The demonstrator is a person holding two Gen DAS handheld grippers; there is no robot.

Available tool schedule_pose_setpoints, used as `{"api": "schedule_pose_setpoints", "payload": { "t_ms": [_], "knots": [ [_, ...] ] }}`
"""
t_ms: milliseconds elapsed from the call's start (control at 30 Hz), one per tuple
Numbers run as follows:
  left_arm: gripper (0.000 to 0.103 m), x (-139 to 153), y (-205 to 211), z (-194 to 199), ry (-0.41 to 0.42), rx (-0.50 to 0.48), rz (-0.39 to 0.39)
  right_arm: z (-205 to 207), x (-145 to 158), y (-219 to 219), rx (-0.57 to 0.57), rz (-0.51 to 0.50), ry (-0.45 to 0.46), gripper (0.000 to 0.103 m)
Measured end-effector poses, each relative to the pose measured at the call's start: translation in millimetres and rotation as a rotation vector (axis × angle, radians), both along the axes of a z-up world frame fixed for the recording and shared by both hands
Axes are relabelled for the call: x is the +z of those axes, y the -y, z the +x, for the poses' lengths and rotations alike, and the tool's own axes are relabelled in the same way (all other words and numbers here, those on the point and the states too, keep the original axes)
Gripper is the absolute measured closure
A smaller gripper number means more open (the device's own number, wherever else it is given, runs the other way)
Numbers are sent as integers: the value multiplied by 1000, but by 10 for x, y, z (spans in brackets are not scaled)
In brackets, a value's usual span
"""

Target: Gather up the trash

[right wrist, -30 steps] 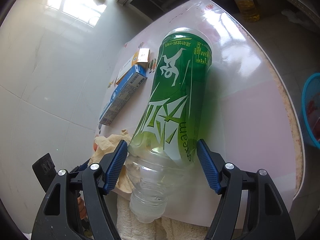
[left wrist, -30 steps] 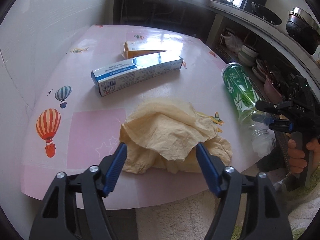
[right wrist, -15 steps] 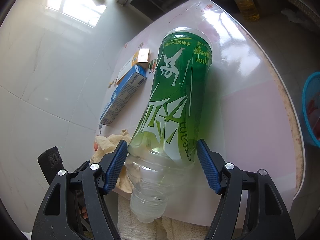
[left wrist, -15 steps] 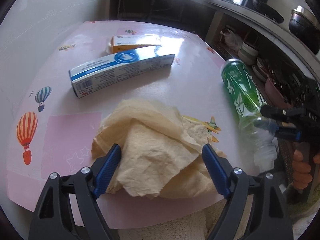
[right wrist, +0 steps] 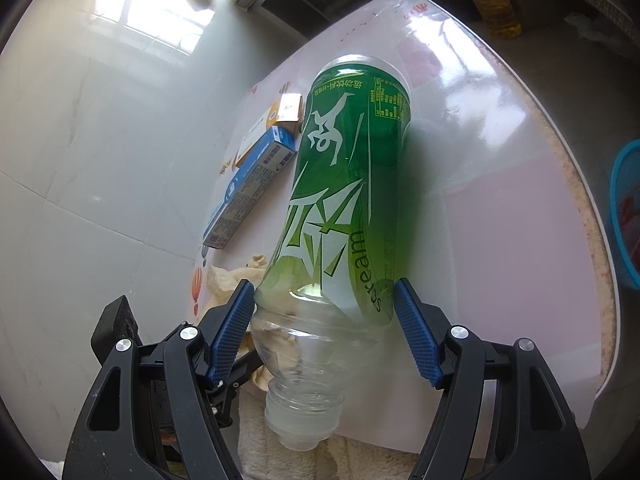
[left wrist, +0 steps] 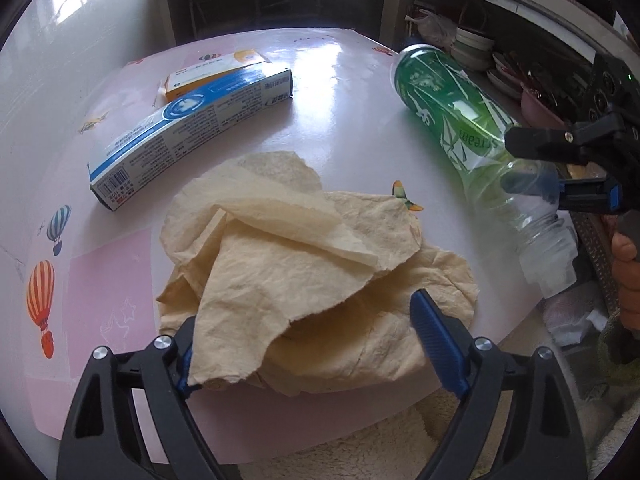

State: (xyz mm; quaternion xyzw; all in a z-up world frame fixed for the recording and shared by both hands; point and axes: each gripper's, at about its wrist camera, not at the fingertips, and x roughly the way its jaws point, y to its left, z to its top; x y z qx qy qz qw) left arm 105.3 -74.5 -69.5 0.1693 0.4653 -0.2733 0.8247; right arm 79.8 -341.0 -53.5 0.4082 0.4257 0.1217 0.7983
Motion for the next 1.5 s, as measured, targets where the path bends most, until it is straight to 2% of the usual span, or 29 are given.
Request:
{"api": "schedule_pose_setpoints", "payload": {
  "t_ms": [233, 500, 700, 800, 967, 1500],
  "knots": [
    [19, -2, 14, -26, 6, 12, 7, 18, 1, -12, -4, -3, -1, 36],
    [59, 63, 4, -40, 15, 47, 9, -51, -11, 46, -7, 1, 1, 36],
    [82, 80, -28, -58, 23, 61, 4, -51, 17, 24, -7, -15, -6, 36],
    [89, 88, -55, -43, 19, 72, -5, -33, 26, 8, -11, -16, -10, 36],
    [92, 98, -76, -53, 15, 73, -16, -23, 39, 10, -16, -12, -18, 37],
    [93, 162, -133, -111, 47, 69, -19, -102, 46, 91, -57, 11, -29, 37]
  ]
}}
